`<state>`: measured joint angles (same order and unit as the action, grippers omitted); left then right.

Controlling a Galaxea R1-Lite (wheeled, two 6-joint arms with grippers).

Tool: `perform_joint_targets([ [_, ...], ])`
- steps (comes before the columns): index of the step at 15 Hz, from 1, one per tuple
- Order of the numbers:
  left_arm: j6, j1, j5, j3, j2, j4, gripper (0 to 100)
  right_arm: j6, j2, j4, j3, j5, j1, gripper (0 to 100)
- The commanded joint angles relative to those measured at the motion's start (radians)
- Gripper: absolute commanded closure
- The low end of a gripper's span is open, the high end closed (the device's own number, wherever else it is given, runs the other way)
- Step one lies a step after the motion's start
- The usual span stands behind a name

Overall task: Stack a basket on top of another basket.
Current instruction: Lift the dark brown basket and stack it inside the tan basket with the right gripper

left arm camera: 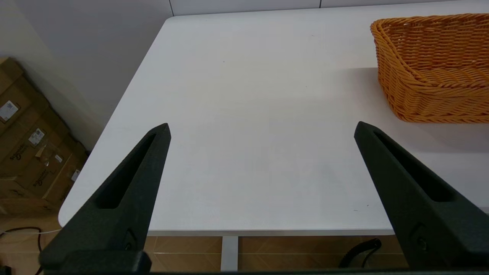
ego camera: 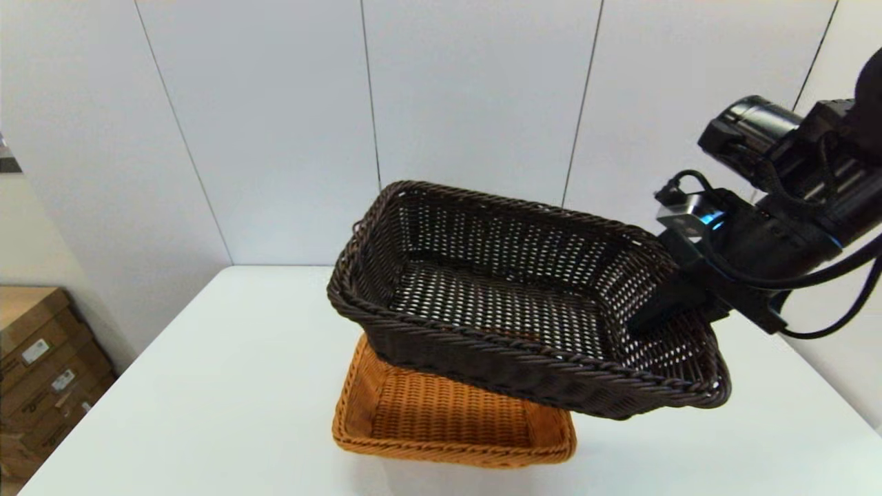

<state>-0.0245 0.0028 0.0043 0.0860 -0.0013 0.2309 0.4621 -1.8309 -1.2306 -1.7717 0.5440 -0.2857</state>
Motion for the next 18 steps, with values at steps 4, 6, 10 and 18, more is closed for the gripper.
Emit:
perform_joint_targets([
  [4,0.000,0.000,0.000,0.000,0.001,0.001,0,-0.010,-0.209,0.077,-0.089,-0.036,-0.064,100],
  [6,0.000,0.000,0.000,0.000,0.001,0.002,0,-0.013,-0.269,0.082,-0.132,-0.044,-0.064,100],
  [10,0.000,0.000,0.000,0.000,0.001,0.001,0,-0.092,-0.331,0.080,-0.157,-0.045,-0.064,100],
  [18,0.000,0.000,0.000,0.000,0.001,0.001,0,-0.119,-0.401,0.085,-0.167,-0.090,-0.066,100],
])
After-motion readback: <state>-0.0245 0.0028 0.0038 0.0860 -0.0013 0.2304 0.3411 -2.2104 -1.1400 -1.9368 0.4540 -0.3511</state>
